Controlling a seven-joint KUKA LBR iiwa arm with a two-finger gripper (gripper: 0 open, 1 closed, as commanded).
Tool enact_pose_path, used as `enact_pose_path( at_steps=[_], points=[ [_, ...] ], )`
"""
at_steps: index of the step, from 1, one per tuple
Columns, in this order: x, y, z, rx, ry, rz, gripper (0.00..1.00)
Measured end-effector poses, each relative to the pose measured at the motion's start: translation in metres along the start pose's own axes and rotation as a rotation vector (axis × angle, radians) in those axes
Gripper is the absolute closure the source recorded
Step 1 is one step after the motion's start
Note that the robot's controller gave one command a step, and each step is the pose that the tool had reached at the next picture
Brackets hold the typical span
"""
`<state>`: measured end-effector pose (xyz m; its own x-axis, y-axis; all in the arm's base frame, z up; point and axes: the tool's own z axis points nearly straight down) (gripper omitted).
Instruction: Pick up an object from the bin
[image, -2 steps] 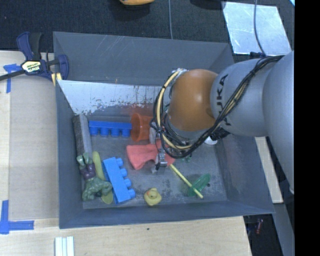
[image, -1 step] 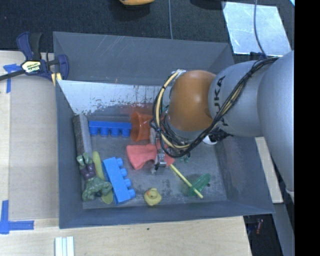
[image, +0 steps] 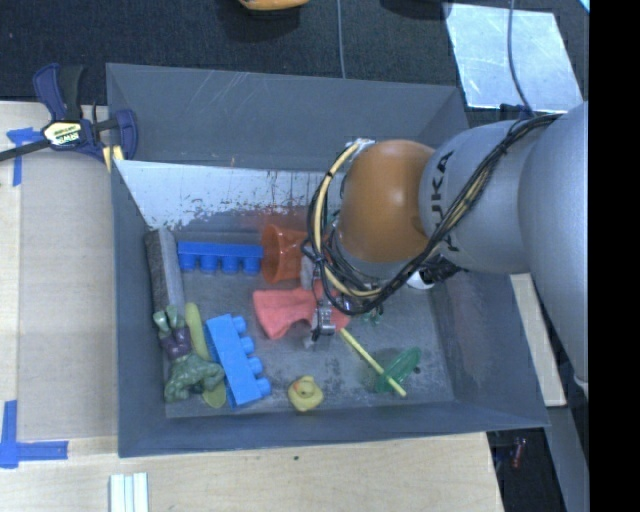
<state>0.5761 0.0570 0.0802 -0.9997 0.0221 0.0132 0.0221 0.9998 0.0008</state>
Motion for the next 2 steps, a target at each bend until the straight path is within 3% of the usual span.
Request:
enact_pose_path(
  at_steps=[1,2],
  points=[
    [0.000,0.000,-0.002,0.001,0.005,0.006,0.00],
    [0.000,-0.014,0.009,0.001,0.001,-0.215,1.00]
  ],
)
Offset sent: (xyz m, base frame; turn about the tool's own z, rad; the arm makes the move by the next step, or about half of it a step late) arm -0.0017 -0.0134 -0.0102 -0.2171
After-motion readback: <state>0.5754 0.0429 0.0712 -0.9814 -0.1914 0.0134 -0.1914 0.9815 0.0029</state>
